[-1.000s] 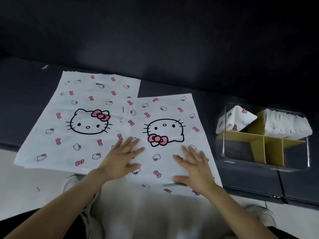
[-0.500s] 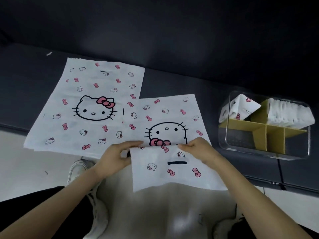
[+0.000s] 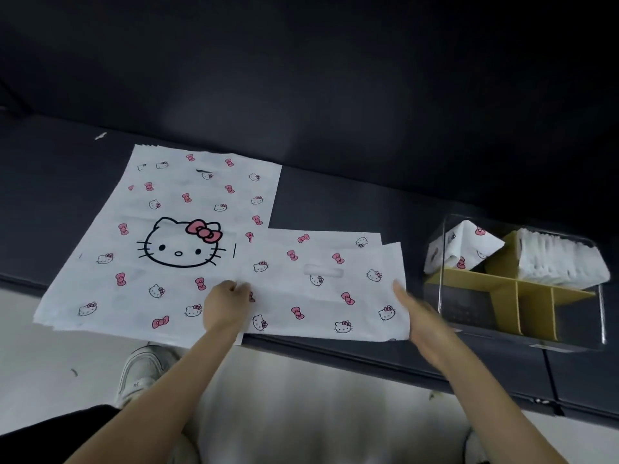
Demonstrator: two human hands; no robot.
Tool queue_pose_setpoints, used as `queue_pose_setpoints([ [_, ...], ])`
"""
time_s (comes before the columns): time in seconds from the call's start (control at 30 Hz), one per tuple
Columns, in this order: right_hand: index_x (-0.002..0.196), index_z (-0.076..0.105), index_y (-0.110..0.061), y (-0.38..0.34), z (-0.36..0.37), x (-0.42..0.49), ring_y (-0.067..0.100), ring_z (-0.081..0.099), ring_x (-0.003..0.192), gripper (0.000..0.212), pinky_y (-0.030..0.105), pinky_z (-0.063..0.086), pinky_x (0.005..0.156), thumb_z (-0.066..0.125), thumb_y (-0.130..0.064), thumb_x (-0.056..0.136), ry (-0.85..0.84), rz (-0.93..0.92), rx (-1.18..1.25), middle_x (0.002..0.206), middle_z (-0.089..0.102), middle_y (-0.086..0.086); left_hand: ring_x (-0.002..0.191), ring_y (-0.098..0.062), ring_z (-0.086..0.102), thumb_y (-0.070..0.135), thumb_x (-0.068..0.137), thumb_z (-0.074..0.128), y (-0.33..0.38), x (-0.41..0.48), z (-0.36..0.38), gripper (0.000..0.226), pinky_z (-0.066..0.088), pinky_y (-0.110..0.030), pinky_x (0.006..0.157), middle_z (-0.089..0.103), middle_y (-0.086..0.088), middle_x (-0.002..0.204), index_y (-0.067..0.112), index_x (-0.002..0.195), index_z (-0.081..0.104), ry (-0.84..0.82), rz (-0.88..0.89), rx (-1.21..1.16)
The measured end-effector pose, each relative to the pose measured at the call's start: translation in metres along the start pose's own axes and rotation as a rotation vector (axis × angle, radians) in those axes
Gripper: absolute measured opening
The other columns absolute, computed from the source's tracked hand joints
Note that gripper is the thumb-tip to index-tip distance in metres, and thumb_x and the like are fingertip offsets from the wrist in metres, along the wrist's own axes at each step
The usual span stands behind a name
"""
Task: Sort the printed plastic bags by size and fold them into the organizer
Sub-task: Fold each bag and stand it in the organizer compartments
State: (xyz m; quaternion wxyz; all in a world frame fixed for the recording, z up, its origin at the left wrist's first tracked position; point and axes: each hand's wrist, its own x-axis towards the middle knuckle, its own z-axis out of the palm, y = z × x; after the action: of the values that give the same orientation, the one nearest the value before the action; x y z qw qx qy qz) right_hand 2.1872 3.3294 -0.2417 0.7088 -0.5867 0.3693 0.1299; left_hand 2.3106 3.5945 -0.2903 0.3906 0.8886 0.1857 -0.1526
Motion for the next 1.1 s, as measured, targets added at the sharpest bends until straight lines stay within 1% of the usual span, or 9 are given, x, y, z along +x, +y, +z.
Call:
queue_pose_setpoints([
  [0.1, 0.084, 0.071, -0.007, 0.018, 0.011, 0.004, 0.013, 0.059, 0.067, 0.008, 0.018, 0.047, 0.056, 0.068, -0.015, 0.086, 0.252, -0.099, -0.231, 0.075, 0.067, 0.000, 0.063, -0.026, 0.042, 0.019, 0.095, 0.044, -0.001, -0.001, -0.005, 0.027, 0.028, -0.030, 0.053, 0.047, -0.006, 0.064, 0.008, 0.070, 0.047, 0.045, 0.001, -0.010],
  [0.17, 0.063, 0.058, -0.008, 0.031, 0.013, 0.006, 0.010, 0.041, 0.050, 0.025, 0.019, 0.034, 0.045, 0.066, -0.011, 0.086, 0.316, -0.128, -0.355, 0.054, 0.051, -0.003, 0.073, -0.029, 0.048, 0.023, 0.097, 0.043, -0.003, 0.001, -0.008, 0.025, 0.034, -0.031, 0.058, 0.053, -0.008, 0.073, 0.007, 0.081, 0.053, 0.057, 0.032, -0.007],
  [0.23, 0.056, 0.046, -0.007, 0.045, 0.012, 0.004, 0.012, 0.033, 0.049, 0.035, 0.025, 0.028, 0.049, 0.063, -0.011, 0.086, 0.363, -0.136, -0.436, 0.047, 0.041, -0.004, 0.077, -0.031, 0.051, 0.026, 0.098, 0.042, -0.004, 0.000, -0.010, 0.028, 0.037, -0.032, 0.063, 0.056, -0.007, 0.076, 0.005, 0.089, 0.057, 0.041, 0.082, 0.008],
  [0.33, 0.067, 0.052, 0.006, 0.058, 0.009, 0.004, 0.018, 0.039, 0.056, 0.030, 0.029, 0.031, 0.055, 0.060, -0.014, 0.087, 0.451, -0.138, -0.506, 0.055, 0.047, 0.006, 0.082, -0.029, 0.054, 0.035, 0.096, 0.046, -0.003, -0.004, -0.008, 0.030, 0.038, -0.032, 0.065, 0.059, -0.005, 0.080, 0.008, 0.101, 0.057, -0.006, 0.144, 0.077],
  [0.43, 0.067, 0.053, 0.002, 0.052, 0.010, 0.006, 0.013, 0.044, 0.050, 0.028, 0.028, 0.035, 0.055, 0.057, -0.016, 0.089, 0.483, -0.123, -0.542, 0.053, 0.050, 0.001, 0.080, -0.027, 0.053, 0.041, 0.094, 0.048, -0.002, -0.009, -0.004, 0.042, 0.036, -0.031, 0.066, 0.064, -0.008, 0.086, 0.012, 0.124, 0.046, 0.006, 0.200, 0.246],
  [0.6, 0.055, 0.036, -0.012, 0.045, 0.012, 0.008, 0.007, 0.035, 0.040, 0.037, 0.025, 0.029, 0.050, 0.060, -0.010, 0.083, 0.467, -0.092, -0.466, 0.043, 0.033, -0.009, 0.081, -0.035, 0.060, 0.027, 0.093, 0.052, -0.012, -0.015, -0.003, 0.046, 0.041, -0.035, 0.064, 0.064, -0.015, 0.096, 0.009, 0.133, 0.040, 0.033, 0.296, 0.434],
  [0.77, 0.057, 0.041, -0.011, 0.047, 0.012, 0.001, 0.013, 0.035, 0.050, 0.027, 0.024, 0.034, 0.054, 0.056, -0.003, 0.079, 0.459, -0.060, -0.378, 0.052, 0.039, -0.004, 0.088, -0.043, 0.056, 0.025, 0.084, 0.050, -0.029, -0.022, 0.002, 0.042, 0.048, -0.051, 0.074, 0.056, -0.028, 0.104, 0.001, 0.118, 0.058, 0.266, 0.789, 0.610],
  [0.9, 0.055, 0.041, -0.012, 0.044, 0.014, -0.001, 0.010, 0.036, 0.044, 0.030, 0.023, 0.035, 0.052, 0.055, -0.001, 0.079, 0.465, -0.074, -0.368, 0.049, 0.039, -0.006, 0.125, -0.045, 0.039, 0.045, 0.100, 0.020, -0.037, -0.040, 0.027, 0.056, 0.021, -0.056, 0.107, 0.048, -0.024, 0.136, 0.015, 0.128, 0.057, 0.049, 1.014, 0.644],
  [1.1, 0.056, 0.039, -0.012, 0.047, 0.011, -0.002, 0.011, 0.035, 0.050, 0.030, 0.022, 0.030, 0.049, 0.053, -0.001, 0.080, 0.458, -0.108, -0.362, 0.051, 0.039, -0.005, 0.140, -0.040, 0.020, 0.057, 0.098, 0.015, -0.050, -0.053, 0.045, 0.058, 0.004, -0.058, 0.112, 0.030, -0.017, 0.152, 0.027, 0.144, 0.034, -0.096, 0.926, 0.760],
])
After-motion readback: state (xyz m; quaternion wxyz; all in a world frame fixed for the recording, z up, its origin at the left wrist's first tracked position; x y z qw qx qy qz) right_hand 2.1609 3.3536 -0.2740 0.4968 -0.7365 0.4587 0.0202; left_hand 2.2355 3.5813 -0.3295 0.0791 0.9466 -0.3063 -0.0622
